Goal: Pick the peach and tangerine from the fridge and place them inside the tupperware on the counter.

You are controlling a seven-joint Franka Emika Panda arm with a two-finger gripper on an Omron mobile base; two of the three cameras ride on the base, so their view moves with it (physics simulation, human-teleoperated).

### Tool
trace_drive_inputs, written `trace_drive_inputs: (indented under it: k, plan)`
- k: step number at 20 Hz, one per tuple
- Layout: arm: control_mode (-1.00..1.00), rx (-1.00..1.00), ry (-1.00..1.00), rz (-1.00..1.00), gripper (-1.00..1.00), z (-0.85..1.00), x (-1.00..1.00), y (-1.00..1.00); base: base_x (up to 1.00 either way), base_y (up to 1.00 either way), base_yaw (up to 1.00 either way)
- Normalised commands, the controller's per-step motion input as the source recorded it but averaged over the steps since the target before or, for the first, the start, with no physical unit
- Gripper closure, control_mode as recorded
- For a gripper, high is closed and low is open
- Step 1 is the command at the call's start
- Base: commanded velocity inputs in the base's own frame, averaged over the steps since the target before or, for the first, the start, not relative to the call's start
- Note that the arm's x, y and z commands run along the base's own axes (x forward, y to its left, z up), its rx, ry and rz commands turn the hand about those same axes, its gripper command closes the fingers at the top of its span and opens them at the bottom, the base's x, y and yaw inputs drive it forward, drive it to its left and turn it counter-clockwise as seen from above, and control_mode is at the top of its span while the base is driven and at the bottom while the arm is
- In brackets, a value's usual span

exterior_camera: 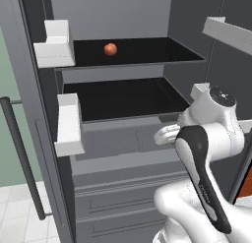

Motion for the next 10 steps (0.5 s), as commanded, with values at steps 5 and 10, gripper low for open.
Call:
trace_drive_inputs:
  k: [5,10]
  plan:
    - [-1.0,0.0,-0.12,0.14,1.0,0.7,-0.76,-0.31,0.0,0.0,0.0]
    - [-1.0,-0.04,0.0,0.04,1.0,0.51,-0.53,0.02,0.0,0.0,0.0]
